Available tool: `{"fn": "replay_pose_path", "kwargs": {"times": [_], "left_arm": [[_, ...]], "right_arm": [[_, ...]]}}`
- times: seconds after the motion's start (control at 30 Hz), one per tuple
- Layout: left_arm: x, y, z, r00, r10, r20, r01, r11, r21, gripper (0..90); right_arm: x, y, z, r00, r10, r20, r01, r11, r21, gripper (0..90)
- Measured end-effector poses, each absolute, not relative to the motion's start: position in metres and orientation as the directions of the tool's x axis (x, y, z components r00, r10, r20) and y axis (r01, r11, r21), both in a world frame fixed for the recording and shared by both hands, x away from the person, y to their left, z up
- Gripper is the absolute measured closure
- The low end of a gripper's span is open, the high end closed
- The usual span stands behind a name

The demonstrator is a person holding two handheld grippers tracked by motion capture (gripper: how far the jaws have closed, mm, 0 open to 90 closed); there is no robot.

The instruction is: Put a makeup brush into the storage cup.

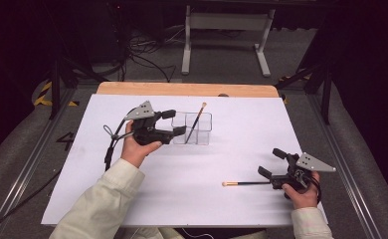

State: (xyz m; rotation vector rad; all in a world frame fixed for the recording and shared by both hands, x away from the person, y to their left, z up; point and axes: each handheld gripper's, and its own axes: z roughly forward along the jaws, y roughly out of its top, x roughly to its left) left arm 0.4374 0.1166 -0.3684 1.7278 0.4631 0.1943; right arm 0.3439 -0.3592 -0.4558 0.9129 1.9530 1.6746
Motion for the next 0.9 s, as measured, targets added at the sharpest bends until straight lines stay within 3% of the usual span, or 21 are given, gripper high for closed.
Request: {"fn": "replay_pose_path", "kwargs": {"times": [0.2,0.53,0.9], "left_arm": [[0.416,0.134,-0.362,0.908,0.404,-0.109,0.184,-0.151,0.971,18.1],[0.394,0.151,-0.361,0.898,0.437,-0.05,0.182,-0.264,0.947,16.2],[0.381,0.165,-0.364,0.908,0.41,-0.085,0.201,-0.249,0.947,10.3]], "right_arm": [[0.344,-0.359,-0.455,-0.698,0.708,0.105,0.217,0.07,0.974,2.5],[0.345,-0.36,-0.455,-0.696,0.706,0.13,0.235,0.053,0.971,3.4],[0.344,-0.36,-0.455,-0.671,0.725,0.154,0.264,0.04,0.964,0.6]]}}
